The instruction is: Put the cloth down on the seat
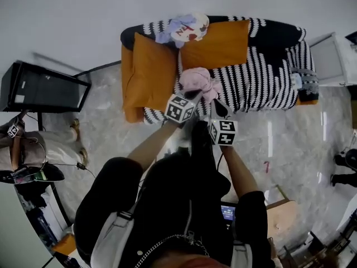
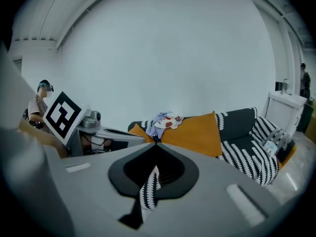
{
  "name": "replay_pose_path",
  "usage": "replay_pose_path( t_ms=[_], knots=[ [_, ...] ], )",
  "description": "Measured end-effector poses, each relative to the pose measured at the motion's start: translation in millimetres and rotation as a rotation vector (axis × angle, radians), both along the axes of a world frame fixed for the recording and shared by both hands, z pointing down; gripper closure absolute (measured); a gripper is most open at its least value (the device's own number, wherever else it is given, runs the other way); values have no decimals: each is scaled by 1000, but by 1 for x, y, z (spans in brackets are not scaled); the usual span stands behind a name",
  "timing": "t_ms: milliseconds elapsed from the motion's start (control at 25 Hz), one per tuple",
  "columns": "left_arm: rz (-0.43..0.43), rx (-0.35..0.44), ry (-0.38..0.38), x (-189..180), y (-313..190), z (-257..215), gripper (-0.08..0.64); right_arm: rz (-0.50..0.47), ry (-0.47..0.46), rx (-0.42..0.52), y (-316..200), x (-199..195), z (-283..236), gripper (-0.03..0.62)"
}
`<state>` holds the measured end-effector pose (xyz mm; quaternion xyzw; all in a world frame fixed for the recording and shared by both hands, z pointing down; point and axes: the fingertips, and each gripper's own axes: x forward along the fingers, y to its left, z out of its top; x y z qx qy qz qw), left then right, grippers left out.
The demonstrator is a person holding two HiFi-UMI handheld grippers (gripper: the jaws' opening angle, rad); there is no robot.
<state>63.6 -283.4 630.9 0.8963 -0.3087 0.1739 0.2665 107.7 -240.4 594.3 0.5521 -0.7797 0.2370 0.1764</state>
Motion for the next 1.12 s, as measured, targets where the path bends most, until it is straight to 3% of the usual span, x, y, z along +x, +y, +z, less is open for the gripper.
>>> replay_pose_path(
  t_ms=[160, 360, 1120],
  knots=[
    [33, 107, -15, -1, 15, -31, 551, 10, -9, 58, 10, -8, -24, 591],
    [46, 188, -8, -8, 26, -65, 551, 15, -17, 108, 16, -14, -50, 591],
    [74, 392, 20, -24, 65, -156, 551, -38, -1, 271, 46, -22, -136, 591]
  ],
)
